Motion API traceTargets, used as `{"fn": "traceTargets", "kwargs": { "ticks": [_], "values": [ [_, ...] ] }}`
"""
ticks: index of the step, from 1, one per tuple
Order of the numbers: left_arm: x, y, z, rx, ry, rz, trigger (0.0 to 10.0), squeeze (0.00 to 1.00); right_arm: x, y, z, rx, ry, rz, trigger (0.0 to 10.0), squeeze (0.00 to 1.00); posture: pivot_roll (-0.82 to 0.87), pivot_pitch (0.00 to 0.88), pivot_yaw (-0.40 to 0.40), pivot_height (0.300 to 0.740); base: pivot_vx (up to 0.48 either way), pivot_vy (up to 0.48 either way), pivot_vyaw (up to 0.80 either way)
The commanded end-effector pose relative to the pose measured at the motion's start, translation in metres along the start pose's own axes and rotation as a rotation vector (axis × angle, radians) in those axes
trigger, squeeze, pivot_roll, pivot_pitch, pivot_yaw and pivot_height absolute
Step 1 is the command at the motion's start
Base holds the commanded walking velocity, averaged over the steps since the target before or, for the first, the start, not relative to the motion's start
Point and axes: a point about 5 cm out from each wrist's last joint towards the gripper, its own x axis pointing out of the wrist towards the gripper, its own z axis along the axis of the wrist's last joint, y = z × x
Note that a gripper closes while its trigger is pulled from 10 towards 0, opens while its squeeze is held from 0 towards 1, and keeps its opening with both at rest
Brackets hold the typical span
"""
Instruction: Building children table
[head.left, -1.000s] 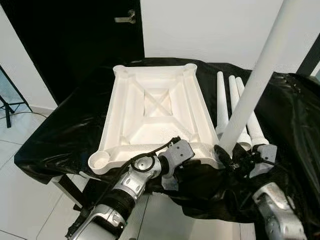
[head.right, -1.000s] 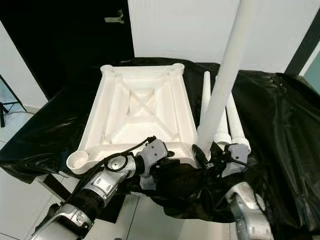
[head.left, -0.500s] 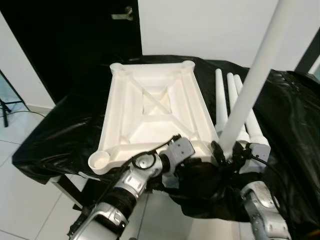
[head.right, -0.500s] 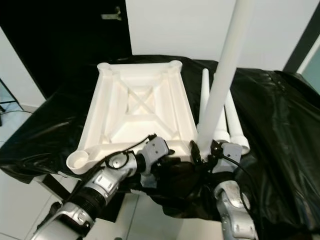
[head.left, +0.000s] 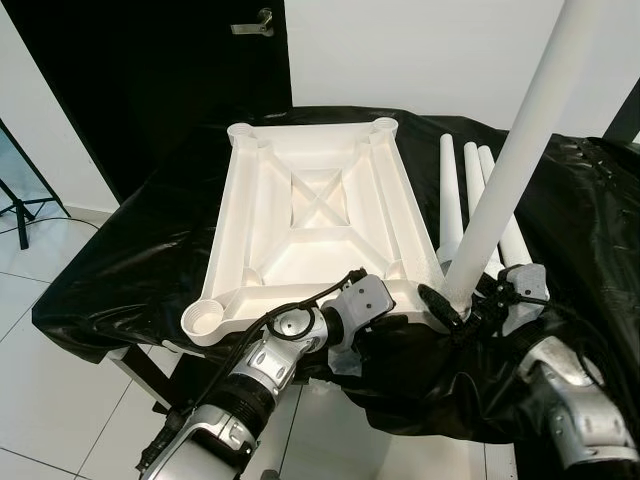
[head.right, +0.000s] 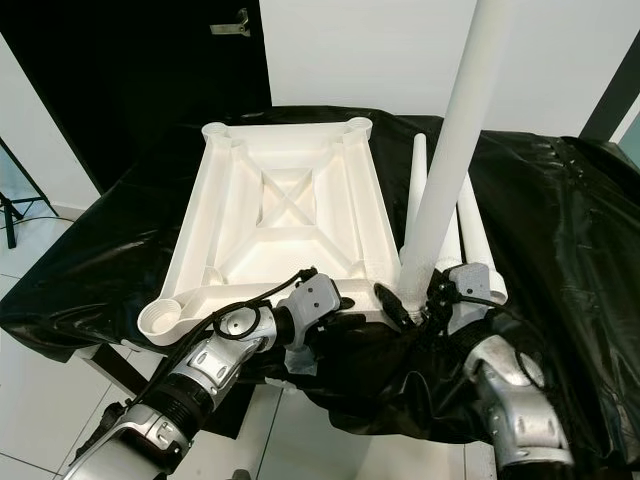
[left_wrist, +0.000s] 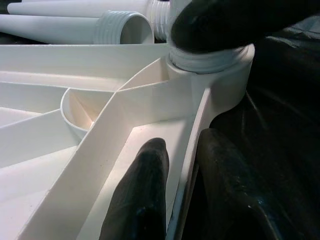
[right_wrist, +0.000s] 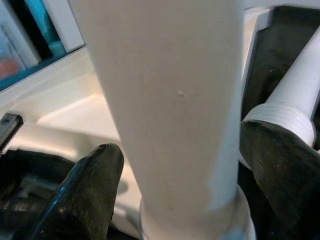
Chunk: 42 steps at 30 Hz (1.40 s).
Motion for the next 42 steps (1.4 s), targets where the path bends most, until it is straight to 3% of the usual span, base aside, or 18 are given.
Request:
{"fn": "traceTargets", "kwargs": {
  "ticks": [1, 5, 6, 10, 16, 21, 22, 24, 27, 29, 34, 35, 37, 38, 39, 40, 41, 42],
  "values": [
    [-0.002, -0.016, -0.027, -0.064, 0.104, -0.089, 10.0, 0.00, 0.001, 0.005, -0.006, 0.037, 0.030, 0.079, 10.0, 0.00, 0.19, 0.000, -0.011, 0.740, 0.000, 0.000, 0.00],
    [-0.002, -0.016, -0.027, -0.064, 0.104, -0.088, 10.0, 0.00, -0.001, 0.004, -0.008, 0.050, 0.054, 0.128, 9.6, 0.00, 0.20, 0.000, -0.015, 0.740, 0.000, 0.000, 0.00],
    [-0.002, -0.016, -0.026, -0.063, 0.103, -0.086, 10.0, 0.00, -0.002, 0.004, -0.008, 0.066, 0.054, 0.153, 0.0, 0.00, 0.20, 0.000, -0.015, 0.740, 0.000, 0.000, 0.00],
    [-0.004, -0.015, -0.028, -0.066, 0.104, -0.078, 10.0, 0.00, -0.003, -0.003, -0.008, 0.097, 0.062, 0.166, 0.0, 0.00, 0.21, 0.000, -0.016, 0.740, 0.000, 0.000, 0.00],
    [-0.004, -0.016, -0.028, -0.068, 0.106, -0.078, 10.0, 0.00, -0.005, 0.003, -0.015, 0.140, 0.072, 0.152, 0.0, 0.00, 0.21, 0.000, -0.015, 0.740, 0.000, 0.000, 0.00],
    [-0.004, -0.016, -0.028, -0.068, 0.105, -0.078, 10.0, 0.00, 0.002, 0.025, -0.020, 0.199, -0.090, -0.208, 0.0, 0.00, 0.21, 0.000, -0.019, 0.740, 0.000, 0.000, 0.00],
    [-0.004, -0.016, -0.028, -0.068, 0.105, -0.078, 10.0, 0.00, 0.002, 0.025, -0.020, 0.199, -0.090, -0.208, 0.0, 0.00, 0.21, 0.000, -0.019, 0.740, 0.000, 0.000, 0.00],
    [-0.003, -0.016, -0.028, -0.068, 0.105, -0.077, 10.0, 0.00, 0.002, 0.030, -0.022, 0.204, -0.115, -0.370, 0.0, 0.00, 0.22, 0.000, -0.020, 0.740, 0.000, 0.000, 0.00],
    [-0.003, -0.016, -0.027, -0.068, 0.104, -0.076, 10.0, 0.00, 0.001, 0.031, -0.024, 0.215, -0.120, -0.503, 0.0, 0.00, 0.22, 0.000, -0.019, 0.740, 0.000, 0.000, 0.00],
    [-0.004, -0.015, -0.027, -0.066, 0.106, -0.077, 10.0, 0.00, -0.002, 0.019, -0.027, 0.218, -0.110, -0.646, 0.0, 0.00, 0.21, 0.000, -0.015, 0.740, 0.000, 0.000, 0.00],
    [-0.002, -0.015, -0.026, -0.060, 0.105, -0.086, 10.0, 0.00, 0.002, 0.019, -0.025, 0.212, -0.118, -0.653, 0.0, 0.00, 0.20, 0.000, -0.010, 0.740, 0.000, 0.000, 0.00],
    [-0.002, -0.015, -0.025, -0.058, 0.104, -0.086, 10.0, 0.00, 0.005, 0.022, -0.024, 0.199, -0.115, -0.634, 2.6, 0.00, 0.20, 0.000, -0.010, 0.740, 0.000, 0.000, 0.00],
    [-0.001, -0.014, -0.025, -0.058, 0.103, -0.086, 10.0, 0.00, 0.006, 0.024, -0.024, 0.188, -0.113, -0.621, 2.6, 0.00, 0.20, 0.000, -0.010, 0.740, 0.000, 0.000, 0.00],
    [-0.001, -0.014, -0.025, -0.057, 0.103, -0.087, 10.0, 0.00, 0.008, 0.025, -0.024, 0.175, -0.101, -0.600, 10.0, 0.00, 0.20, 0.000, -0.008, 0.740, 0.000, 0.000, 0.00],
    [-0.001, -0.014, -0.024, -0.056, 0.103, -0.087, 10.0, 0.00, 0.009, 0.025, -0.024, 0.164, -0.093, -0.593, 10.0, 0.00, 0.20, 0.000, -0.008, 0.740, 0.000, 0.000, 0.00],
    [0.000, -0.014, -0.024, -0.055, 0.103, -0.087, 10.0, 0.00, 0.010, 0.026, -0.022, 0.164, -0.102, -0.565, 10.0, 0.82, 0.20, 0.000, -0.007, 0.740, 0.000, 0.000, 0.00],
    [0.000, -0.014, -0.024, -0.055, 0.103, -0.088, 10.0, 0.00, 0.011, 0.026, -0.021, 0.166, -0.110, -0.545, 10.0, 0.82, 0.20, 0.000, -0.007, 0.740, 0.000, 0.000, 0.00],
    [-0.001, -0.014, -0.025, -0.056, 0.104, -0.088, 10.0, 0.00, 0.012, 0.026, -0.020, 0.163, -0.113, -0.508, 10.0, 1.00, 0.20, 0.000, -0.006, 0.740, 0.000, 0.000, 0.00]
  ]
}}
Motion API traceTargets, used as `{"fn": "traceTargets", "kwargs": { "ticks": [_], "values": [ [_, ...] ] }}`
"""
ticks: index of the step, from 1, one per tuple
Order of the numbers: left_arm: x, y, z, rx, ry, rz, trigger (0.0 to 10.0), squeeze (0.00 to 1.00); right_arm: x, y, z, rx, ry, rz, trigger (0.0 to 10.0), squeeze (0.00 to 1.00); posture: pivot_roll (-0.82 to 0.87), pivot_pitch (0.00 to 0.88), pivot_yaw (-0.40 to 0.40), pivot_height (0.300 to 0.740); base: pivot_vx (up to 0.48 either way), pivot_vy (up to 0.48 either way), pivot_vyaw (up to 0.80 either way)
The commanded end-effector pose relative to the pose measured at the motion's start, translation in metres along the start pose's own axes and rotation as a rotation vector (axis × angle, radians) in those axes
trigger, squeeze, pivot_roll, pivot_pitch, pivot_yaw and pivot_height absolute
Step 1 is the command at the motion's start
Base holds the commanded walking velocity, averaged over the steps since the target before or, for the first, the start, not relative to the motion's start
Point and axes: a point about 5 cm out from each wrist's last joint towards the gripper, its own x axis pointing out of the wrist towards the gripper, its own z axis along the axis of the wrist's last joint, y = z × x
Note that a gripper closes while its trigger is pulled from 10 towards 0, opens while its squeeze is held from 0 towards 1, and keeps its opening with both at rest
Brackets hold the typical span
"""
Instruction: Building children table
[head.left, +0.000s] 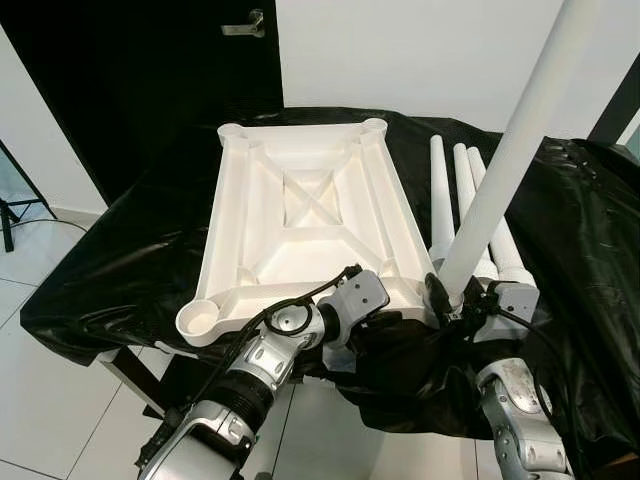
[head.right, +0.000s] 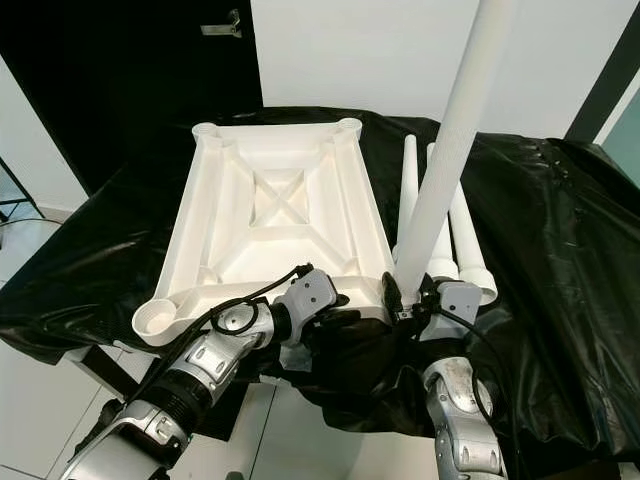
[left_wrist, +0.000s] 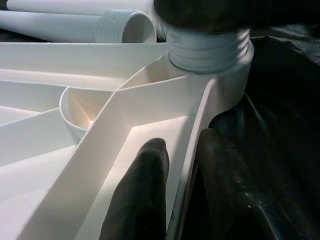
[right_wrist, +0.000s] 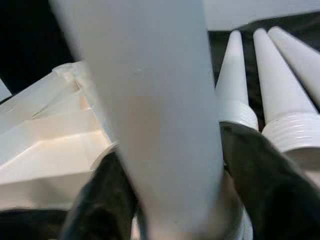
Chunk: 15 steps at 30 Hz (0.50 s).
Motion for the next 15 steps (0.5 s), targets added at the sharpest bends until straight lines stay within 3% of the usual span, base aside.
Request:
{"fn": "traceTargets", "kwargs": {
  "ticks": [1, 4, 5, 6, 7, 8, 12, 13, 14, 15],
  "values": [
    [-0.001, -0.019, -0.027, -0.055, 0.102, -0.099, 10.0, 0.00, 0.000, -0.005, -0.003, -0.003, 0.034, 0.056, 10.0, 1.00, 0.20, 0.000, -0.006, 0.740, 0.000, 0.000, 0.00],
    [-0.001, -0.019, -0.027, -0.055, 0.103, -0.099, 10.0, 0.00, 0.000, -0.005, -0.002, -0.015, 0.039, 0.093, 10.0, 1.00, 0.19, 0.000, -0.006, 0.740, 0.000, 0.000, 0.00],
    [-0.001, -0.019, -0.028, -0.056, 0.104, -0.100, 10.0, 0.00, 0.000, -0.005, 0.000, -0.034, 0.053, 0.151, 10.0, 0.95, 0.19, 0.000, -0.004, 0.740, 0.000, 0.000, 0.00],
    [-0.001, -0.020, -0.028, -0.056, 0.105, -0.101, 10.0, 0.00, 0.000, -0.008, 0.001, -0.057, 0.068, 0.222, 10.0, 0.00, 0.19, 0.000, -0.004, 0.740, 0.000, 0.000, 0.00],
    [-0.001, -0.020, -0.028, -0.056, 0.105, -0.101, 10.0, 0.00, 0.000, -0.008, 0.001, -0.057, 0.068, 0.222, 10.0, 0.00, 0.19, 0.000, -0.004, 0.740, 0.000, 0.000, 0.00],
    [-0.001, -0.021, -0.029, -0.057, 0.105, -0.105, 10.0, 0.00, 0.000, -0.014, 0.005, -0.089, 0.097, 0.326, 10.0, 0.00, 0.19, 0.000, -0.002, 0.740, 0.000, 0.000, 0.00],
    [0.000, -0.022, -0.029, -0.056, 0.105, -0.111, 10.0, 0.00, 0.000, -0.020, 0.008, -0.107, 0.128, 0.407, 10.0, 0.00, 0.19, 0.000, 0.001, 0.740, 0.000, 0.000, 0.00],
    [0.000, -0.023, -0.029, -0.056, 0.105, -0.113, 10.0, 0.00, 0.001, -0.022, 0.009, -0.111, 0.141, 0.444, 8.9, 0.00, 0.19, 0.000, 0.003, 0.740, 0.000, 0.000, 0.00],
    [0.000, -0.023, -0.029, -0.056, 0.105, -0.113, 10.0, 0.00, 0.001, -0.022, 0.009, -0.111, 0.141, 0.444, 8.9, 0.00, 0.19, 0.000, 0.003, 0.740, 0.000, 0.000, 0.00],
    [0.000, -0.023, -0.029, -0.054, 0.107, -0.117, 10.0, 0.00, 0.001, -0.023, 0.010, -0.122, 0.162, 0.504, 1.7, 0.00, 0.19, 0.000, 0.004, 0.740, 0.000, 0.000, 0.00]
  ]
}}
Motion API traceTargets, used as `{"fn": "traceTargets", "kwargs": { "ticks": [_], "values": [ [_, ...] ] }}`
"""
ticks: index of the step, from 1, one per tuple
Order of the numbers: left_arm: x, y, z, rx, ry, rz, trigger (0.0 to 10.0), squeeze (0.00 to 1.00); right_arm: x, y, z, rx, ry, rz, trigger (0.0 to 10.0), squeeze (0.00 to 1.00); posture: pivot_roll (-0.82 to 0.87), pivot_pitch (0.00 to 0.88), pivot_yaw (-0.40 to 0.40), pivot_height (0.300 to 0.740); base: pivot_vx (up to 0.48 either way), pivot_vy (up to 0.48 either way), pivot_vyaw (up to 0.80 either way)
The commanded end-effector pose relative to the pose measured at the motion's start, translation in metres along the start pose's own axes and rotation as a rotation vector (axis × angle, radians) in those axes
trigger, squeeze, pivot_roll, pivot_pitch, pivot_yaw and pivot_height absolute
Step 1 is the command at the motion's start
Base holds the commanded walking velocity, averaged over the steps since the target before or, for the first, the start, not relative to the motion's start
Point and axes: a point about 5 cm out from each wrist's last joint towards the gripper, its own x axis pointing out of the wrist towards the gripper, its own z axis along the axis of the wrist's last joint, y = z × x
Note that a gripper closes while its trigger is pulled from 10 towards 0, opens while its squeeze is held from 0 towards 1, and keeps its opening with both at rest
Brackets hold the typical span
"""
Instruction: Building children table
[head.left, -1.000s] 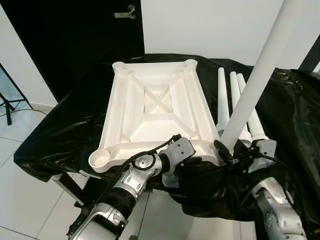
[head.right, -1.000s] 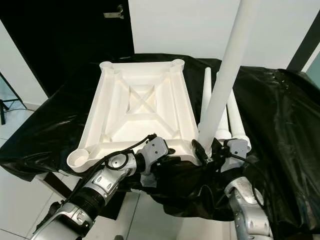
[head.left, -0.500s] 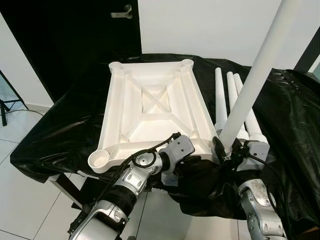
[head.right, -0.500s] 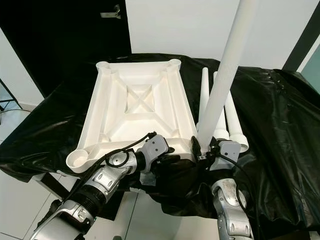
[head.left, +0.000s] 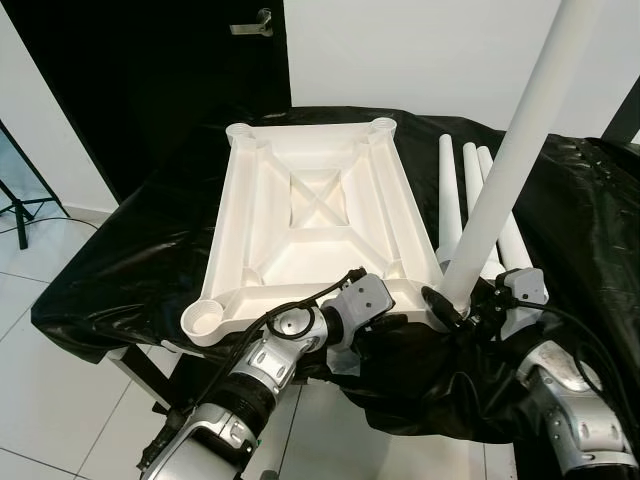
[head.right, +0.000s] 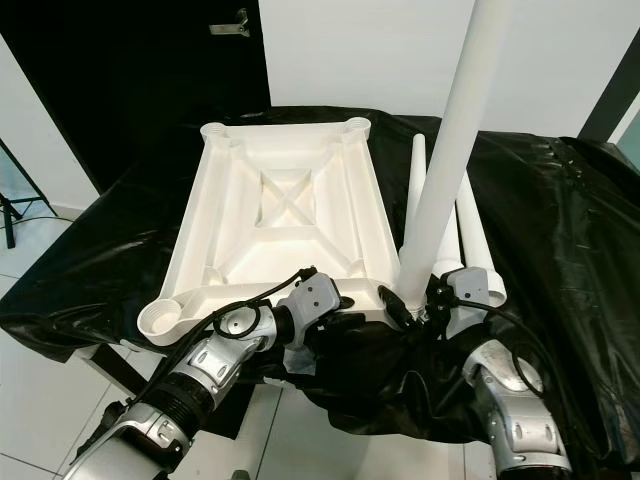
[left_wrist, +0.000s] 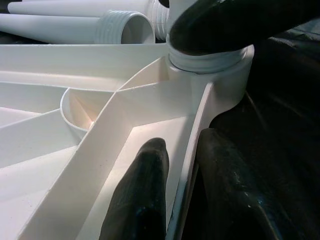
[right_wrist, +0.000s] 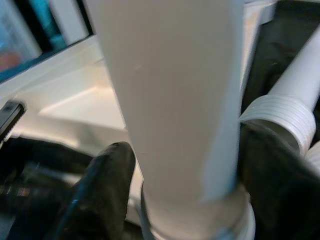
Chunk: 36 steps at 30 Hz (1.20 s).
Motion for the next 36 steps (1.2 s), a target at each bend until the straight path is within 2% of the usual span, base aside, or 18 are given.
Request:
{"fn": "traceTargets", "kwargs": {
  "ticks": [1, 3, 4, 11, 16, 17, 19, 20, 21, 23, 24, 27, 28, 32, 33, 34, 35, 36],
  "values": [
    [-0.001, -0.018, -0.028, -0.054, 0.113, -0.108, 10.0, 0.00, 0.002, 0.005, -0.003, 0.021, 0.028, 0.095, 1.7, 0.00, 0.19, 0.000, 0.004, 0.740, 0.000, 0.000, 0.00],
    [-0.002, -0.018, -0.028, -0.053, 0.113, -0.108, 10.0, 0.00, 0.001, 0.004, -0.003, 0.018, 0.033, 0.108, 1.7, 0.00, 0.19, 0.000, 0.004, 0.740, 0.000, 0.000, 0.00],
    [-0.002, -0.017, -0.028, -0.051, 0.115, -0.107, 10.0, 0.00, 0.000, 0.002, -0.009, -0.008, 0.093, 0.147, 0.0, 0.00, 0.19, 0.000, 0.005, 0.740, 0.000, 0.000, 0.00],
    [-0.003, -0.015, -0.027, -0.048, 0.115, -0.103, 10.0, 0.00, -0.001, 0.001, -0.013, 0.008, 0.147, 0.198, 0.0, 0.00, 0.19, 0.000, 0.003, 0.740, 0.000, 0.000, 0.00],
    [-0.002, -0.018, -0.028, -0.050, 0.112, -0.105, 10.0, 0.00, 0.000, 0.009, -0.019, 0.077, 0.132, 0.147, 0.0, 0.00, 0.19, 0.000, -0.002, 0.740, 0.000, 0.000, 0.00],
    [-0.002, -0.018, -0.028, -0.050, 0.114, -0.105, 10.0, 0.00, 0.005, 0.014, -0.023, 0.121, 0.096, 0.007, 0.0, 0.00, 0.20, 0.000, -0.005, 0.740, 0.000, 0.000, 0.00],
    [-0.002, -0.018, -0.028, -0.056, 0.110, -0.098, 10.0, 0.00, 0.011, 0.022, -0.026, 0.147, 0.016, -0.267, 0.0, 0.00, 0.20, 0.000, -0.007, 0.740, 0.000, 0.000, 0.00],
    [-0.002, -0.018, -0.028, -0.056, 0.110, -0.098, 10.0, 0.00, 0.011, 0.022, -0.026, 0.147, 0.016, -0.267, 0.0, 0.00, 0.20, 0.000, -0.007, 0.740, 0.000, 0.000, 0.00],
    [-0.002, -0.018, -0.028, -0.056, 0.111, -0.099, 10.0, 0.00, 0.013, 0.025, -0.025, 0.151, -0.031, -0.394, 0.0, 0.00, 0.20, 0.000, -0.007, 0.740, 0.000, 0.000, 0.00],
    [-0.002, -0.018, -0.028, -0.056, 0.111, -0.099, 10.0, 0.00, 0.013, 0.025, -0.025, 0.151, -0.031, -0.394, 0.0, 0.00, 0.20, 0.000, -0.007, 0.740, 0.000, 0.000, 0.00],
    [-0.001, -0.019, -0.028, -0.054, 0.113, -0.103, 10.0, 0.00, 0.013, 0.027, -0.023, 0.153, -0.064, -0.472, 0.0, 0.00, 0.20, 0.000, -0.005, 0.740, 0.000, 0.000, 0.00],
    [-0.001, -0.019, -0.028, -0.054, 0.112, -0.105, 10.0, 0.00, 0.013, 0.027, -0.023, 0.155, -0.078, -0.529, 0.0, 0.00, 0.20, 0.000, -0.002, 0.740, 0.000, 0.000, 0.00],
    [-0.001, -0.019, -0.028, -0.052, 0.111, -0.107, 10.0, 0.00, 0.011, 0.022, -0.023, 0.156, -0.081, -0.580, 0.0, 0.00, 0.20, 0.000, -0.001, 0.740, 0.000, 0.000, 0.00],
    [-0.001, -0.019, -0.027, -0.051, 0.109, -0.107, 10.0, 0.00, 0.008, 0.017, -0.023, 0.153, -0.073, -0.598, 0.0, 0.00, 0.19, 0.000, -0.004, 0.740, 0.000, 0.000, 0.00],
    [0.000, -0.019, -0.026, -0.051, 0.107, -0.107, 10.0, 0.00, 0.009, 0.019, -0.022, 0.145, -0.070, -0.577, 1.9, 0.00, 0.19, 0.000, -0.005, 0.740, 0.000, 0.000, 0.00],
    [0.000, -0.019, -0.026, -0.051, 0.107, -0.107, 10.0, 0.00, 0.009, 0.019, -0.022, 0.145, -0.070, -0.577, 1.9, 0.00, 0.19, 0.000, -0.005, 0.740, 0.000, 0.000, 0.00],
    [0.000, -0.019, -0.026, -0.051, 0.106, -0.107, 10.0, 0.00, 0.010, 0.020, -0.021, 0.137, -0.068, -0.561, 8.7, 0.00, 0.19, 0.000, -0.005, 0.740, 0.000, 0.000, 0.00],
    [0.001, -0.020, -0.026, -0.052, 0.105, -0.108, 10.0, 0.00, 0.011, 0.022, -0.021, 0.130, -0.068, -0.553, 10.0, 0.00, 0.19, 0.000, -0.005, 0.740, 0.000, 0.000, 0.00]
  ]
}}
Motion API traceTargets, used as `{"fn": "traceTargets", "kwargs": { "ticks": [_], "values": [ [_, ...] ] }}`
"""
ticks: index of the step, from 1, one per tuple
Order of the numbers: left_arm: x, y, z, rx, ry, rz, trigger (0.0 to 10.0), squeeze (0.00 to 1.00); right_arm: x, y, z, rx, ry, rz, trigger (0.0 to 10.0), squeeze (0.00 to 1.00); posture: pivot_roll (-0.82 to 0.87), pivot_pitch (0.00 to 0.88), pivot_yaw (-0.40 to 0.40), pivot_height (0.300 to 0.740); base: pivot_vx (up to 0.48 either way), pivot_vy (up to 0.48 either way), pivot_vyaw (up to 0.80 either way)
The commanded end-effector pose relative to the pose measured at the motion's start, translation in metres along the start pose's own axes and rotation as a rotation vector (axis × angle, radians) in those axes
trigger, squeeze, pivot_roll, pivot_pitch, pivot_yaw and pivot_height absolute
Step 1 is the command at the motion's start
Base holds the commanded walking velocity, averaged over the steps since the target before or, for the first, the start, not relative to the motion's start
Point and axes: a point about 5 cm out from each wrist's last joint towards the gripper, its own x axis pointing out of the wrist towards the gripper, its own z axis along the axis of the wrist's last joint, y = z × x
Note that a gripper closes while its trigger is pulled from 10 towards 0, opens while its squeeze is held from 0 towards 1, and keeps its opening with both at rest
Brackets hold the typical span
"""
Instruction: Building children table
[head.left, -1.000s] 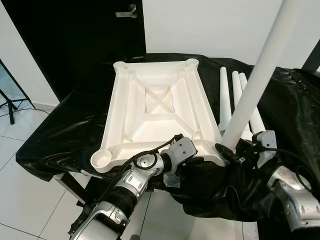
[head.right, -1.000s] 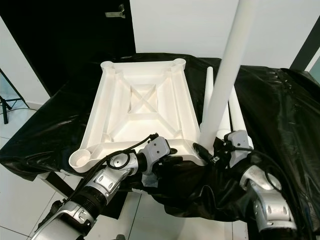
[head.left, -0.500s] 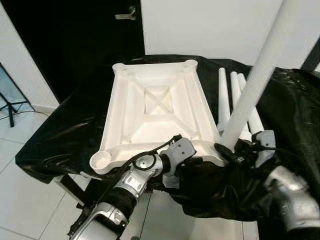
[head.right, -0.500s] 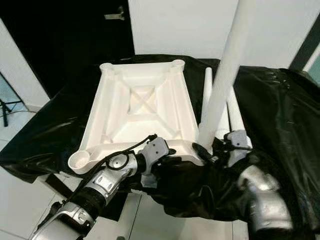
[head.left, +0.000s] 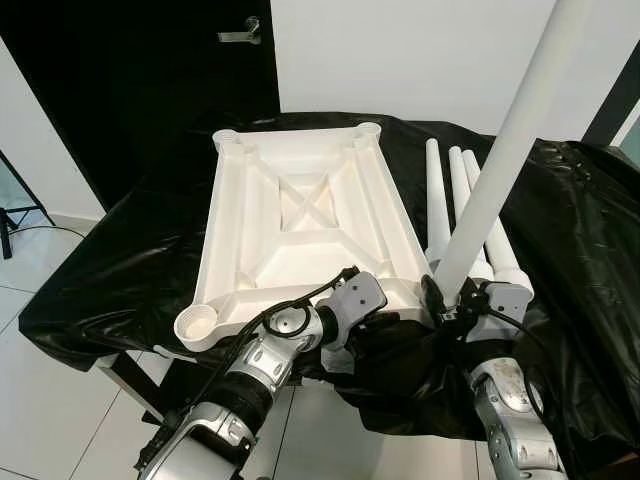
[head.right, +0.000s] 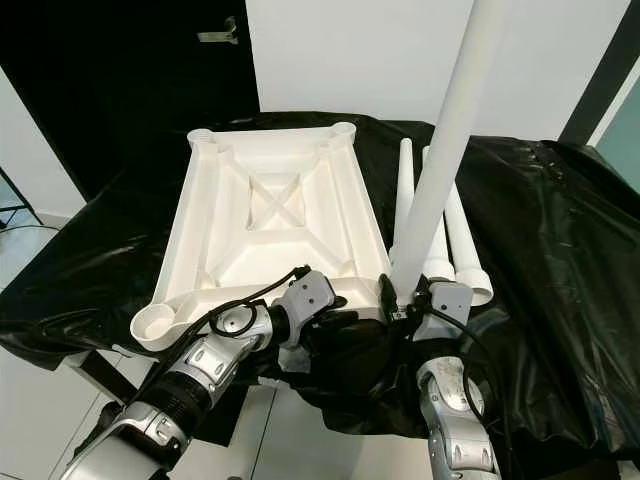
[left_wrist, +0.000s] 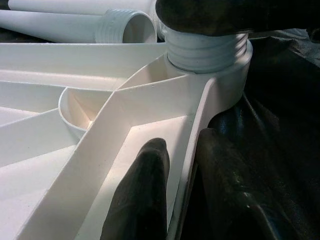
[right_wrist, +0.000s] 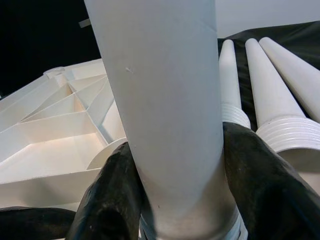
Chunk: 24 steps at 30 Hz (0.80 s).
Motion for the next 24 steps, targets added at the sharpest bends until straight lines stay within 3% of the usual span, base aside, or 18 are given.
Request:
{"fn": "traceTargets", "kwargs": {
  "ticks": [1, 2, 3, 8, 9, 10, 11, 14, 17, 18, 19, 21, 22, 24],
  "values": [
    [0.003, -0.026, -0.026, -0.043, 0.100, -0.129, 10.0, 0.00, 0.000, -0.014, -0.006, -0.003, 0.048, -0.082, 10.0, 0.00, 0.19, 0.000, -0.005, 0.740, 0.000, 0.000, 0.00],
    [0.003, -0.027, -0.026, -0.045, 0.098, -0.131, 10.0, 0.00, 0.001, -0.014, -0.004, -0.007, 0.034, -0.068, 10.0, 0.71, 0.19, 0.000, -0.005, 0.740, 0.000, 0.000, 0.00],
    [0.004, -0.027, -0.025, -0.046, 0.098, -0.132, 10.0, 0.00, 0.000, -0.013, -0.003, -0.010, 0.020, -0.067, 10.0, 1.00, 0.19, 0.000, -0.006, 0.740, 0.000, 0.000, 0.00],
    [0.003, -0.027, -0.026, -0.049, 0.098, -0.131, 10.0, 0.00, 0.000, -0.016, 0.002, -0.044, 0.018, 0.046, 10.0, 1.00, 0.19, 0.000, -0.007, 0.740, 0.000, 0.000, 0.00],
    [0.003, -0.027, -0.026, -0.049, 0.099, -0.131, 10.0, 0.00, 0.001, -0.018, 0.003, -0.053, 0.026, 0.084, 10.0, 0.75, 0.19, 0.000, -0.006, 0.740, 0.000, 0.000, 0.00],
    [0.003, -0.027, -0.026, -0.049, 0.099, -0.131, 10.0, 0.00, 0.001, -0.018, 0.003, -0.053, 0.026, 0.084, 10.0, 0.75, 0.19, 0.000, -0.006, 0.740, 0.000, 0.000, 0.00],
    [0.002, -0.027, -0.026, -0.049, 0.100, -0.131, 10.0, 0.00, 0.001, -0.020, 0.005, -0.064, 0.029, 0.130, 10.0, 0.00, 0.19, 0.000, -0.006, 0.740, 0.000, 0.000, 0.00],
    [0.002, -0.027, -0.026, -0.050, 0.099, -0.130, 10.0, 0.00, 0.001, -0.023, 0.009, -0.086, 0.055, 0.252, 10.0, 0.00, 0.19, 0.000, -0.008, 0.740, 0.000, 0.000, 0.00],
    [0.002, -0.027, -0.026, -0.050, 0.099, -0.129, 10.0, 0.00, 0.001, -0.024, 0.010, -0.092, 0.068, 0.292, 10.0, 0.00, 0.19, 0.000, -0.008, 0.740, 0.000, 0.000, 0.00],
    [0.002, -0.027, -0.026, -0.050, 0.098, -0.128, 10.0, 0.00, 0.000, -0.024, 0.011, -0.101, 0.088, 0.347, 8.5, 0.00, 0.19, 0.000, -0.008, 0.740, 0.000, 0.000, 0.00],
    [0.002, -0.027, -0.026, -0.050, 0.098, -0.128, 10.0, 0.00, 0.000, -0.024, 0.010, -0.115, 0.115, 0.395, 4.7, 0.00, 0.19, 0.000, -0.007, 0.740, 0.000, 0.000, 0.00],
    [0.002, -0.027, -0.026, -0.050, 0.099, -0.128, 10.0, 0.00, 0.000, -0.024, 0.010, -0.124, 0.133, 0.423, 4.7, 0.00, 0.19, 0.000, -0.007, 0.740, 0.000, 0.000, 0.00],
    [0.002, -0.027, -0.026, -0.050, 0.099, -0.128, 10.0, 0.00, -0.002, -0.023, 0.011, -0.127, 0.153, 0.477, 0.0, 0.00, 0.19, 0.000, -0.007, 0.740, 0.000, 0.000, 0.00],
    [0.002, -0.026, -0.026, -0.049, 0.099, -0.128, 10.0, 0.00, -0.003, -0.022, 0.011, -0.125, 0.168, 0.521, 0.0, 0.00, 0.18, 0.000, -0.006, 0.740, 0.000, 0.000, 0.00]
  ]
}}
